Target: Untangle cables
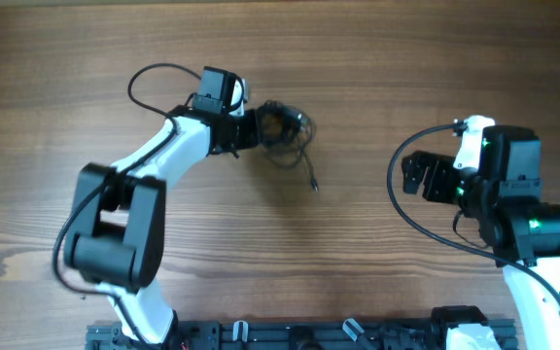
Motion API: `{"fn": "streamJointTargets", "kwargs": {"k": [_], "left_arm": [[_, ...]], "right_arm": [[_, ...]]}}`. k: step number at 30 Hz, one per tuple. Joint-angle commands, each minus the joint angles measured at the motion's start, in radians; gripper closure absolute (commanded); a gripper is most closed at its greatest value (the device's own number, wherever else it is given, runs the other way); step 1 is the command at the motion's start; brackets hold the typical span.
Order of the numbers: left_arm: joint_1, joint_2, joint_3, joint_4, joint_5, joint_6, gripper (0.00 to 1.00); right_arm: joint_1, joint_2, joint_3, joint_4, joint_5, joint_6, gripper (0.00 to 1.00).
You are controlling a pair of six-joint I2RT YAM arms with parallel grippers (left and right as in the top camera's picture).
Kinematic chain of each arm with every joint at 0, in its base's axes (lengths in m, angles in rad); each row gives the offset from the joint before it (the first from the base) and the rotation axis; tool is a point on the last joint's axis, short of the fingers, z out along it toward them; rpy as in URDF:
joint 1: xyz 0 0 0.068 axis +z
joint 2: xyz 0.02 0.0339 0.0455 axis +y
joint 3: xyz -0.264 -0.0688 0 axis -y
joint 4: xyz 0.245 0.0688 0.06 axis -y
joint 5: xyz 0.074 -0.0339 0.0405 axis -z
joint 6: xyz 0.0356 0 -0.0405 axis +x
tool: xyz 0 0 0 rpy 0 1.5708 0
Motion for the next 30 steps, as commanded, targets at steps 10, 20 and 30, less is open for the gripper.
{"fn": "streamJointTargets", "kwargs": {"k": [10,20,30], "left_arm": [[-0.048,-0.137,0.006,-0.296,-0.186,0.026,0.63],[-0.055,-0.063,0.001,-0.216,-0.2,0.026,0.53],[-0.142,0.056,0.0,-0.202,-0.185,0.027,0.96]], "right_arm": [[0.129,0.311,0.02,0.128,-0.233,-0.039,0.07],[0.193,0.381,0.02,0.133,-0.233,-0.035,0.08],[0.193,0.381,0.02,0.135,-0.233,-0.035,0.08]]}}
